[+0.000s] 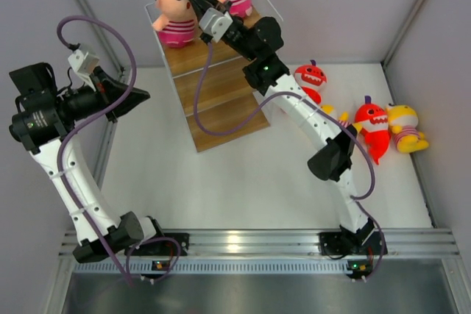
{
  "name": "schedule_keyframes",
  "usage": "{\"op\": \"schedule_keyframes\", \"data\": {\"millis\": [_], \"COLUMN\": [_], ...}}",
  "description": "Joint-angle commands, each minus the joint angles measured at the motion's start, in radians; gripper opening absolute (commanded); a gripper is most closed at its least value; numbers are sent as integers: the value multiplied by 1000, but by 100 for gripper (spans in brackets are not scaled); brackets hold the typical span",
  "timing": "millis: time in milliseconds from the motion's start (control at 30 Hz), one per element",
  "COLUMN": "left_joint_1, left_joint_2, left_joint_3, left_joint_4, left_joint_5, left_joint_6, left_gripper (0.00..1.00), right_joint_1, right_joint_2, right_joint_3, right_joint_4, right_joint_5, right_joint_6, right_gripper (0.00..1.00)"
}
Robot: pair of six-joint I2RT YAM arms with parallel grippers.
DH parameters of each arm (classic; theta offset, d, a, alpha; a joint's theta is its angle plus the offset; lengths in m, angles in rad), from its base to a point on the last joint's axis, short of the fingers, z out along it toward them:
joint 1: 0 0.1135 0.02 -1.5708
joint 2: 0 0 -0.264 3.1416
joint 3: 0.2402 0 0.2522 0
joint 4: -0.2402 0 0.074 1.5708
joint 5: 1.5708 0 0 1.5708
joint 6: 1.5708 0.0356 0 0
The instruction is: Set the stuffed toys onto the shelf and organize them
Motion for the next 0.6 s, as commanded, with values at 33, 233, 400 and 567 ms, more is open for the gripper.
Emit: {"op": "schedule_keyframes", "data": {"millis": [33,233,400,567], "left_joint_1": [5,5,5,5], "left_joint_2": [-13,-16,-16,-19], "left_joint_3": [-10,-27,-35,-39], "left_joint_4": [25,27,27,27], "left_joint_5": [33,30,34,39], "left_joint_6": [29,35,35,34], "left_gripper": [0,0,0,0], "right_joint_1": [-1,8,20,22], "right_joint_2": [37,75,102,108], "right_joint_3": [72,86,107,115], "right_joint_4": [114,134,115,149], "right_joint_5": [-23,-17,-15,11], "right_joint_6": [34,34,23,49], "right_gripper": [0,1,18,26]}}
